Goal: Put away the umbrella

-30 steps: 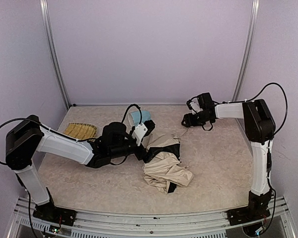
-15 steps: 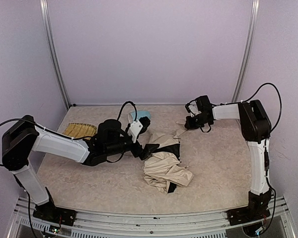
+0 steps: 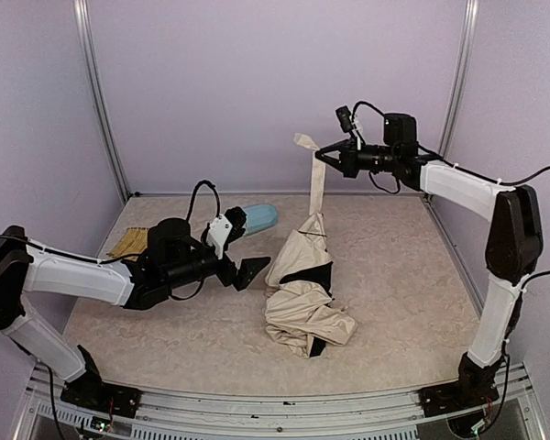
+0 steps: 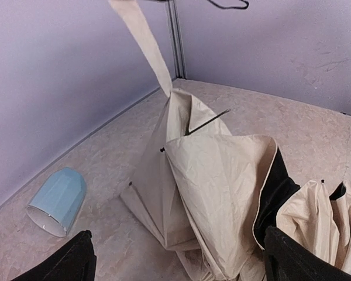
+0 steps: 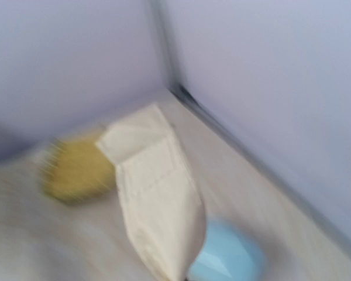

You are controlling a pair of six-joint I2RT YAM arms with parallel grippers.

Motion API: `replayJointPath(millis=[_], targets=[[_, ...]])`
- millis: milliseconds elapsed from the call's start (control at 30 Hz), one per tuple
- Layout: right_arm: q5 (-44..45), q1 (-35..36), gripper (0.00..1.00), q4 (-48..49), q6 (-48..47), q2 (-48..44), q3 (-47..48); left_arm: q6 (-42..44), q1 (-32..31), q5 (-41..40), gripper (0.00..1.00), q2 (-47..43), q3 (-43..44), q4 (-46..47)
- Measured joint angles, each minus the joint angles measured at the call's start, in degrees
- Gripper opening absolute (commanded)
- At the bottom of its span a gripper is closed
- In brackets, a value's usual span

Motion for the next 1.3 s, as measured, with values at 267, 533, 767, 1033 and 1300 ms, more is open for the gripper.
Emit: replayJointPath(millis=[267,533,767,1033,1300], targets=[[-8.2,7.0,0.00,8.9,-1.4,-12.5,-6.0,-0.1,-1.1,-0.5,0.97,-0.5,-0.6,0.0],[-6.7,12.3,0.00,9.3,-4.4,-17.1,-13.4,1.4,-2.0,3.1,0.99,-0.3,4.2,0.0],[-5.2,18.6,0.00,9.8,-5.7,-24.4,-20.9,3.8,-3.2,7.3,0.88,2.8,15.3,3.1],[-2.6,22.6,0.00,7.7,-8.2,-30.5,-23.5,7.3,-5.8,11.3,0.16,4.8,18.5,3.5],[0.4,22.9,0.85,1.9,-10.7,-34.9,-29.5,8.5,-8.1,14.2,0.00,0.5,12.4,4.7]])
